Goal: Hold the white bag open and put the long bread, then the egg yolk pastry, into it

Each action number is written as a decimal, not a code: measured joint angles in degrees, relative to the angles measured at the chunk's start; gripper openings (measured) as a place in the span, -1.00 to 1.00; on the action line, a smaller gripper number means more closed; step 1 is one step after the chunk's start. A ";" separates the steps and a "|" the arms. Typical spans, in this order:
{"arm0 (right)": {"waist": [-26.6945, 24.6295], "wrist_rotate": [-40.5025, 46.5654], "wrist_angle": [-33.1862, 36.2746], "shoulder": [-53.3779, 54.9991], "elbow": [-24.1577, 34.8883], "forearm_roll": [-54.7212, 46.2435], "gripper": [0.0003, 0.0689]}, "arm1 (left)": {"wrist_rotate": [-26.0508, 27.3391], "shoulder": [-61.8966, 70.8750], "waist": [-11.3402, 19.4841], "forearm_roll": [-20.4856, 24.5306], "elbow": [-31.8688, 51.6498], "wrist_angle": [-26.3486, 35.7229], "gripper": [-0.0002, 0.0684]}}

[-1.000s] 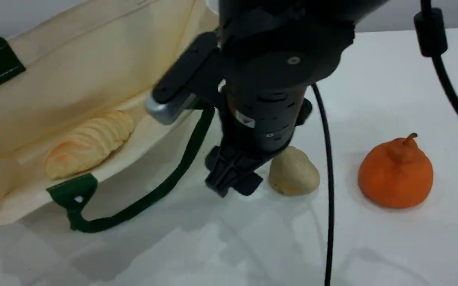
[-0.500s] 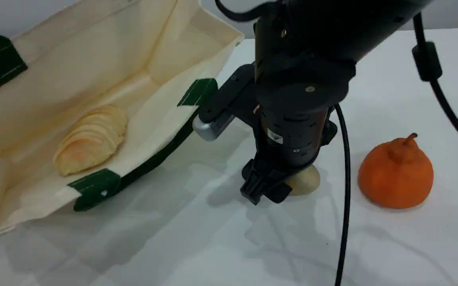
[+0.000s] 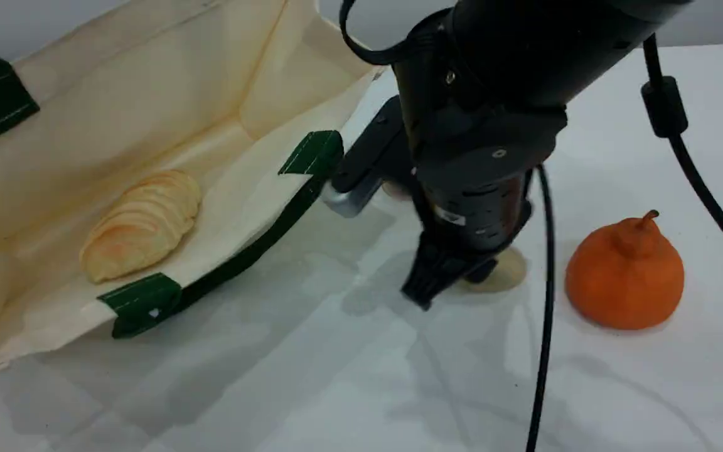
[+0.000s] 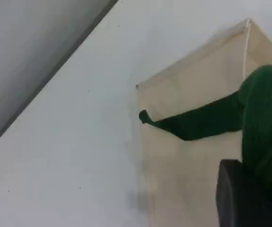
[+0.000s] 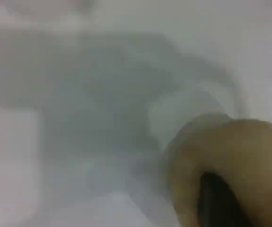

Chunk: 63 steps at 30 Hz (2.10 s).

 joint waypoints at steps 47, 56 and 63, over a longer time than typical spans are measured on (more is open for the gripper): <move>15.48 14.25 -28.89 -27.35 6.90 -1.69 -0.42 | -0.08 0.00 0.00 -2.66 0.00 0.00 -0.76; 13.24 14.25 -24.36 -14.11 -4.69 -4.77 -0.42 | -0.08 0.00 0.00 -3.04 0.00 0.00 -0.76; 10.27 14.20 -27.14 -7.60 -10.39 -8.60 -0.43 | -0.11 0.00 0.00 -3.17 0.00 0.00 -0.76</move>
